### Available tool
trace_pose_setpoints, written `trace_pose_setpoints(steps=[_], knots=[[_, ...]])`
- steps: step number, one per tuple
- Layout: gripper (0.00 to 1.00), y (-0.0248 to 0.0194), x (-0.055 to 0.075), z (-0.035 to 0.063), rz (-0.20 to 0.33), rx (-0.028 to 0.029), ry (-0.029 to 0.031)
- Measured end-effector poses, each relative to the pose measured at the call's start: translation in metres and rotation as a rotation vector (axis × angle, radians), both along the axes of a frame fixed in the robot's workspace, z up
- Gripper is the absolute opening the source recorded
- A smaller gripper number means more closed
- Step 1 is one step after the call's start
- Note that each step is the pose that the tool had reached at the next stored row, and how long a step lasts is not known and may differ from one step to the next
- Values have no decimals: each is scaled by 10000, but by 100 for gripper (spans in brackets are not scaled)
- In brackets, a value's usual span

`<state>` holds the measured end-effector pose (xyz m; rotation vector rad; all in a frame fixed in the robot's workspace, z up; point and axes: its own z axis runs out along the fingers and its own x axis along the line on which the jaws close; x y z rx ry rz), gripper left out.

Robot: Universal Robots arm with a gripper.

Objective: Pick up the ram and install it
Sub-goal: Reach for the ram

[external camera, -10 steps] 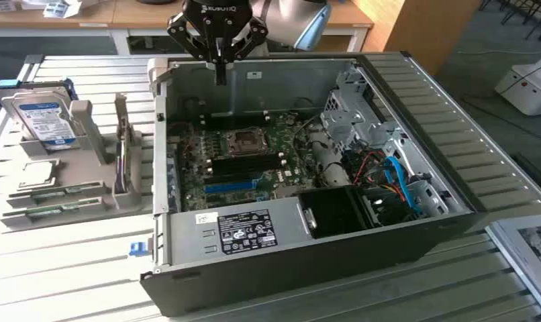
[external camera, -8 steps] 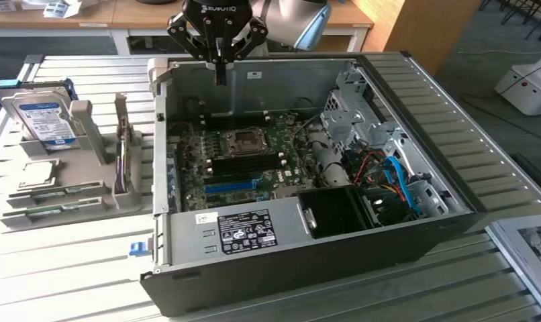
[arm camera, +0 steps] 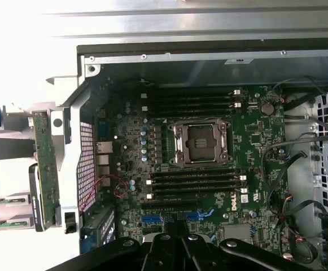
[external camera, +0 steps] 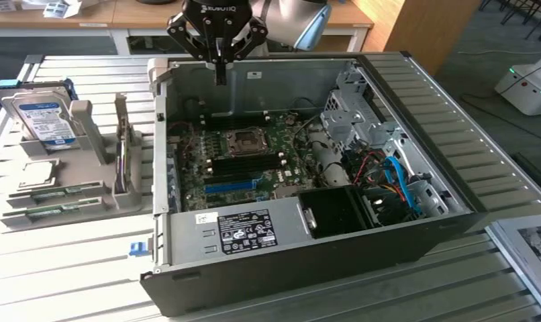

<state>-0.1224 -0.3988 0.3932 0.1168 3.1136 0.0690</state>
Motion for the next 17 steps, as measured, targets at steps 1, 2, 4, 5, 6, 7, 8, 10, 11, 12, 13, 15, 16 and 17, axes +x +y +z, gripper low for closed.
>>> trace_pose_setpoints(steps=[1,2,4,5,6,7,8,10,11,12,13,15,16,17], knots=[[10,0,-4,0,-1,0,0],[10,-1,-10,0,1,0,0],[10,-1,-27,1,1,-2,1],[10,-1,-37,1,1,-2,1],[10,-1,-49,0,1,-1,0],[10,0,-61,1,1,-1,1],[10,0,-74,1,0,-1,1],[10,0,-103,1,1,-1,1],[10,0,-117,1,1,-1,1],[10,0,-136,1,2,-1,1],[10,0,-152,0,2,-1,1],[10,0,-186,0,1,-1,1],[10,0,-203,0,1,-1,1],[10,0,-220,0,0,-1,0]])
